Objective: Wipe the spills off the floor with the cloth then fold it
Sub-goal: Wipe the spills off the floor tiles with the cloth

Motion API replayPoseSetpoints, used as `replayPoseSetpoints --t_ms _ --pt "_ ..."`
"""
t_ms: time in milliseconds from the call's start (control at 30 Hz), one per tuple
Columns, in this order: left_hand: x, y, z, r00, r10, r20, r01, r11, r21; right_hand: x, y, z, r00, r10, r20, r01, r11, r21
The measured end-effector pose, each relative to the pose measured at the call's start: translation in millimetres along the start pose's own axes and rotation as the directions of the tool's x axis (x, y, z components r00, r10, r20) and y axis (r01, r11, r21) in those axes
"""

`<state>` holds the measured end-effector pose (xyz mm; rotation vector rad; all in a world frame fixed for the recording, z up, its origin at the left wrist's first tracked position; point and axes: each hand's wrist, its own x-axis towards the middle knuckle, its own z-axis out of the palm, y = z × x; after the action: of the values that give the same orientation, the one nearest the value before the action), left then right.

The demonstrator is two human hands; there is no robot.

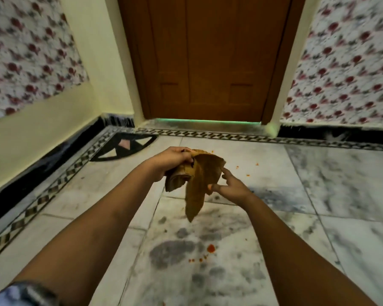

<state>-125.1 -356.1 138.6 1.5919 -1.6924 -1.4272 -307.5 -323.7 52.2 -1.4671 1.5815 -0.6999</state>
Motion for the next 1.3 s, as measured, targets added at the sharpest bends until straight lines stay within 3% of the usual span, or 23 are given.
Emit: replayPoseSetpoints --t_ms 100,233,300,367,533,633,933,1133,1233,1300 --pt "-1.2 18.2 7.0 0.999 0.043 -0.011 -0.041 0.995 0.086 -7.3 -2.6 7.7 0.995 -0.044 -0.091 0.049 0.997 0.053" --pt "-2.1 6.7 12.5 0.995 0.095 0.012 -0.096 0.978 0.183 -4.3 7.1 26.3 0.992 -0.066 -0.105 0.048 0.985 -0.167" --pt "-4.2 3.9 6.2 0.995 0.096 0.014 -0.096 0.961 0.260 1.0 6.1 31.9 0.994 -0.074 -0.086 0.060 0.985 -0.164" --pt "-7.3 6.1 -0.7 0.994 0.112 0.011 -0.107 0.919 0.379 5.9 -1.4 37.1 0.995 -0.095 -0.016 0.092 0.990 -0.110" --pt "-13.6 9.5 -13.5 0.994 0.091 0.056 -0.107 0.807 0.581 15.9 -23.6 54.5 0.980 -0.139 0.140 0.102 0.965 0.240" --pt "-17.1 5.7 -27.7 0.997 0.070 0.028 -0.073 0.783 0.618 16.3 -33.4 59.9 0.962 -0.166 0.217 0.100 0.953 0.286" --pt "-26.8 -22.5 -64.0 0.988 -0.126 0.085 0.098 0.956 0.278 8.2 -30.4 47.9 0.967 -0.110 0.230 0.002 0.905 0.425" --pt "-18.7 -23.8 -61.2 0.987 -0.157 0.036 0.147 0.970 0.194 9.5 -38.1 55.9 0.922 -0.086 0.378 -0.123 0.860 0.496" --pt "-16.8 -31.7 -62.3 0.982 -0.180 -0.048 0.180 0.984 -0.021 12.9 -36.0 59.0 0.944 -0.034 0.328 -0.179 0.783 0.596" --pt "-17.9 -40.4 -64.9 0.985 -0.173 -0.010 0.171 0.976 -0.135 13.8 -35.3 57.1 0.955 -0.002 0.298 -0.203 0.729 0.654"
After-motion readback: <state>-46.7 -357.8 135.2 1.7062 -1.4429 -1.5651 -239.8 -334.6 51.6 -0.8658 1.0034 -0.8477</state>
